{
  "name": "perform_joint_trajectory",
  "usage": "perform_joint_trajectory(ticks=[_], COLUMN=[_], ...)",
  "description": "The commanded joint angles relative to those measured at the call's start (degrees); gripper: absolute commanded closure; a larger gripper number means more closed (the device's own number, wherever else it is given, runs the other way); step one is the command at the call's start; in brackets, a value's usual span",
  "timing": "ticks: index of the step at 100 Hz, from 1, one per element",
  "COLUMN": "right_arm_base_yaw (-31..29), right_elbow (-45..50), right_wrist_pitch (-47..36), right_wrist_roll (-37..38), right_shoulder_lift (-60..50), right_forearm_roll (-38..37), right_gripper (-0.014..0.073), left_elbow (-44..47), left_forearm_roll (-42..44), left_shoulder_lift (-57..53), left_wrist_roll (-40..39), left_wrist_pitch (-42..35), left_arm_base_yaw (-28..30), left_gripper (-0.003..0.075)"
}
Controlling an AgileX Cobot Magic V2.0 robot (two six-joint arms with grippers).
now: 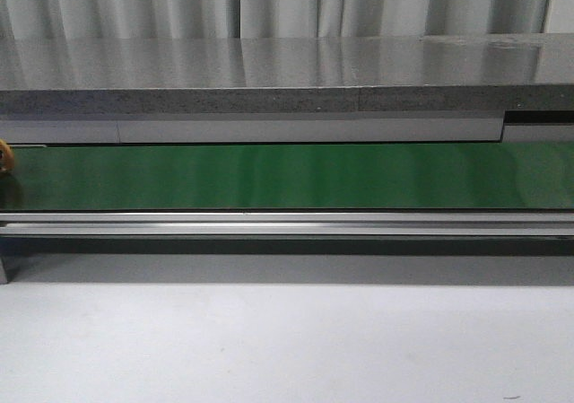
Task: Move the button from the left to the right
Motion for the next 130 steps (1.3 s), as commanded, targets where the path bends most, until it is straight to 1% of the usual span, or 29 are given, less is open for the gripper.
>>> perform_joint_trajectory(ticks=[1,23,43,57,75,88,115,130], right_arm_base_yaw=[0.1,0.1,0.1,0.1,0.1,0.1,0.1,0.1], right_elbow=[0.0,0.0,0.0,0.0,0.0,0.0,0.0,0.0], right_wrist_pitch=[-4.7,-4.7,-4.7,-4.7,-4.7,-4.7,-4.7,-4.7], right_wrist_roll=[0.0,0.0,0.0,0.0,0.0,0.0,0.0,0.0], right_shoulder_lift=[-0.8,-0.8,-0.8,-0.8,-0.8,-0.8,-0.8,-0.8], right_forearm_roll=[-0.3,-0.3,-0.3,-0.3,-0.3,-0.3,-0.3,-0.3], right_gripper=[0.0661,0.0661,0.0661,0.0661,0.0661,0.0661,0.0661,0.0661], left_elbow=[-1.9,-1.9,-0.9,4.1,15.2,25.1,41.9,48.9], left_forearm_roll=[-0.9,-0.8,-0.8,-0.7,-0.6,-0.5,-1.7,-3.3], left_shoulder_lift=[-3.4,-8.8,-17.3,-25.2,-37.2,-47.6,-67.0,-75.2], left_wrist_roll=[0.0,0.8,1.8,1.8,1.8,1.8,0.8,0.8], left_wrist_pitch=[-1.2,-4.1,-7.5,-14.5,-28.1,-36.1,-43.9,-48.8], left_arm_base_yaw=[-0.6,-2.7,-7.8,-12.0,-14.6,-14.3,-8.5,-6.3], left_gripper=[0.0122,0.0127,0.0127,0.0127,0.0127,0.0127,0.0129,0.0129])
